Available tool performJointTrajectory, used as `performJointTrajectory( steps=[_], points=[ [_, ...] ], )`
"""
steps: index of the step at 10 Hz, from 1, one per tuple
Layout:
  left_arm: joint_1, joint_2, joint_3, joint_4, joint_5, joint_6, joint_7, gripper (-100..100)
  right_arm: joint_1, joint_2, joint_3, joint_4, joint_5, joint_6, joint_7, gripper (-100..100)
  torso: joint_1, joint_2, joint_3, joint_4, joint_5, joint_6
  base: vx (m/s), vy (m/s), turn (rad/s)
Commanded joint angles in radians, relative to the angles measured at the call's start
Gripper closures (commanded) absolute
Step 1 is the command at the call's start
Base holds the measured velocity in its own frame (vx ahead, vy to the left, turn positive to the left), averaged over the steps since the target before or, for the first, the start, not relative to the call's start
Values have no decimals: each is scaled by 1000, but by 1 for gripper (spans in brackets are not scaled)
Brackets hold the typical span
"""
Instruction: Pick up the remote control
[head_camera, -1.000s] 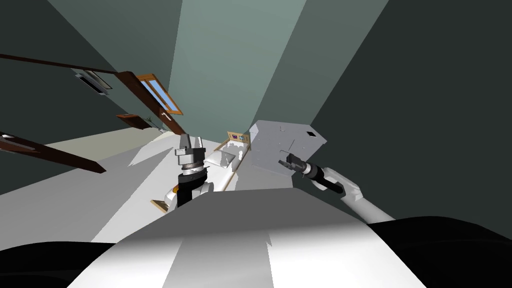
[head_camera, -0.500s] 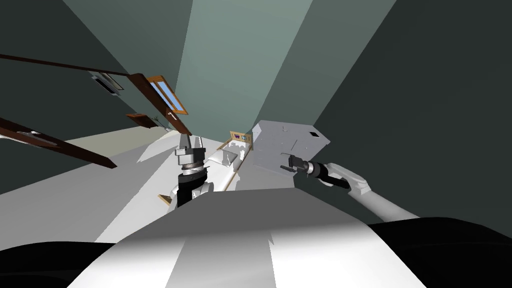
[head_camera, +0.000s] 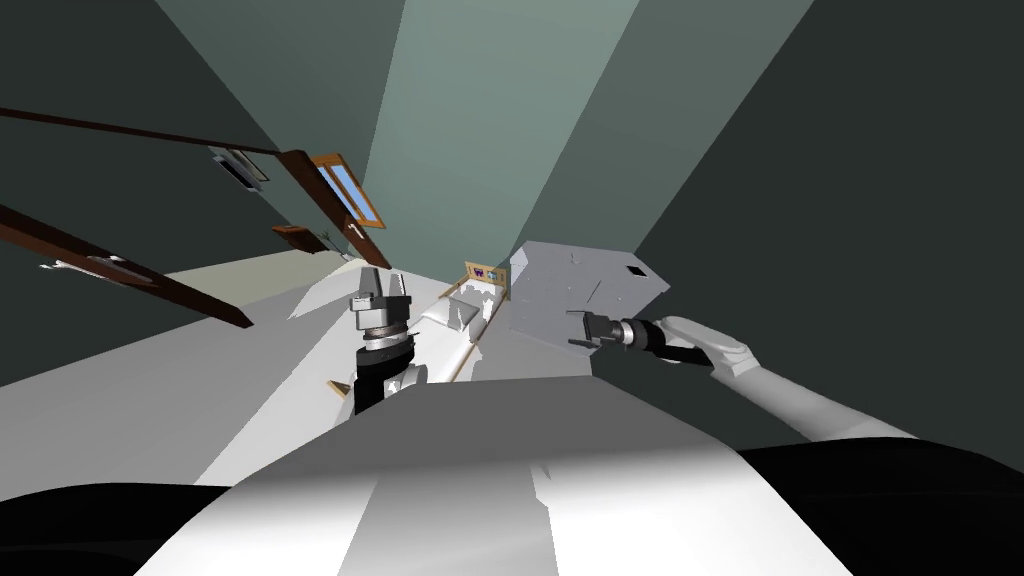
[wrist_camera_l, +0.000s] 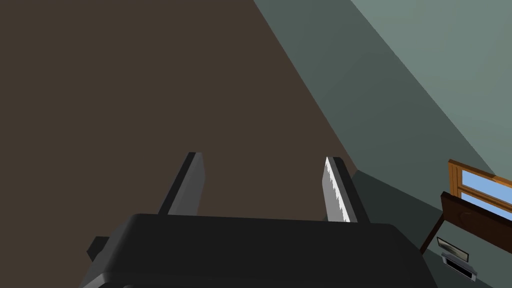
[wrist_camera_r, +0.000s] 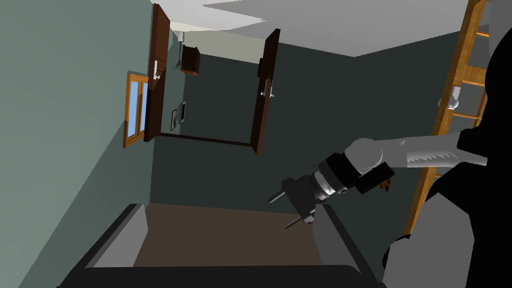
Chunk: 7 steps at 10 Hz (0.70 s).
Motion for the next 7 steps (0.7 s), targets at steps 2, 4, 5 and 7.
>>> performJointTrajectory(
  steps=[2, 4, 5, 7],
  points=[
    [0, 0, 0, 0, 0, 0, 0, 0, -23, -81, 6, 54, 66, -52, 58, -100, 0, 0, 0, 0, 0, 1, 9, 20, 97],
    [0, 0, 0, 0, 0, 0, 0, 0, -23, -121, 6, 54, 69, -52, 58, -100, -1, -1, -1, 0, 0, 1, 16, 4, 37],
    [0, 0, 0, 0, 0, 0, 0, 0, -42, -160, 11, 92, 115, -84, 96, -100, -1, -1, 0, 0, 0, 1, 24, 3, 159],
    [0, 0, 0, 0, 0, 0, 0, 0, -60, -219, 17, 131, 156, -114, 136, -100, -2, -2, -1, 0, 0, 1, 39, 0, 121]
  ],
)
